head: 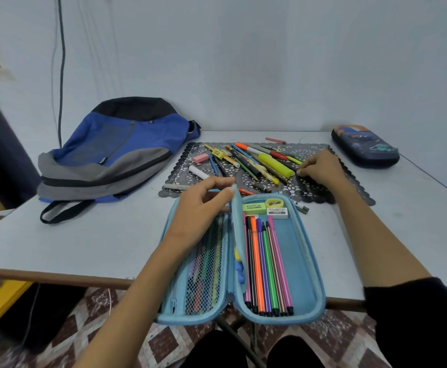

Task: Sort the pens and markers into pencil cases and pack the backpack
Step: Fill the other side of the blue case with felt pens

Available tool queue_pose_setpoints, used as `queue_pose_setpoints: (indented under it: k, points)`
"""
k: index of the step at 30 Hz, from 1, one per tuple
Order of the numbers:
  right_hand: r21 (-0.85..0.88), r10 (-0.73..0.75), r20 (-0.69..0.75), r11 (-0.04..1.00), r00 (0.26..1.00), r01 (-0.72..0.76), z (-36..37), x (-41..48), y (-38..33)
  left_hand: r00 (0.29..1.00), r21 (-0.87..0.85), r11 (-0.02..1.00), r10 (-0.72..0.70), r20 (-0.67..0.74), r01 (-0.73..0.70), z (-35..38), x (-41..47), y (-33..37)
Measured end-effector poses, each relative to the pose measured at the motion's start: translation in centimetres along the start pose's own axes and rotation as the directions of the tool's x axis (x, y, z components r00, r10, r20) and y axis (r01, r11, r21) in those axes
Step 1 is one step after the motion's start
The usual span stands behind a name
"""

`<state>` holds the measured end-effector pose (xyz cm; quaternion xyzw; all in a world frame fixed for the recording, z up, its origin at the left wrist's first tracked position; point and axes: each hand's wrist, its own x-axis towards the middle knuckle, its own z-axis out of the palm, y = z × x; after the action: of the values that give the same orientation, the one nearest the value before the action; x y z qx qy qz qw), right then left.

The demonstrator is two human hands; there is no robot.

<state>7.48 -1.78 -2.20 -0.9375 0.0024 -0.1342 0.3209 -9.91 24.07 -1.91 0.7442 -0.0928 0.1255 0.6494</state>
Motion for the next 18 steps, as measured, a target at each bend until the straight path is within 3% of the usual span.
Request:
queue_pose_setpoints:
  k: [6, 9, 18]
  points:
    - [-0.088, 0.096, -0.186, 0.99, 0.978, -0.114, 0.0, 0.1, 1.1, 1.0, 0.012, 1.0, 0.005, 0.008, -0.005, 0.0, 0.0, 0.0]
    - [-0.143, 0.113, -0.172, 0.98, 0.979, -0.139, 0.2, 0.0, 1.5, 1.0, 0.018, 1.0, 0.007, 0.005, -0.008, -0.1, 0.0, 0.0]
    - [-0.058, 0.049, -0.065, 0.997, 0.997, -0.053, 0.2, 0.0, 0.7, 1.0, 0.016, 1.0, 0.007, 0.008, -0.007, 0.0, -0.1, 0.0]
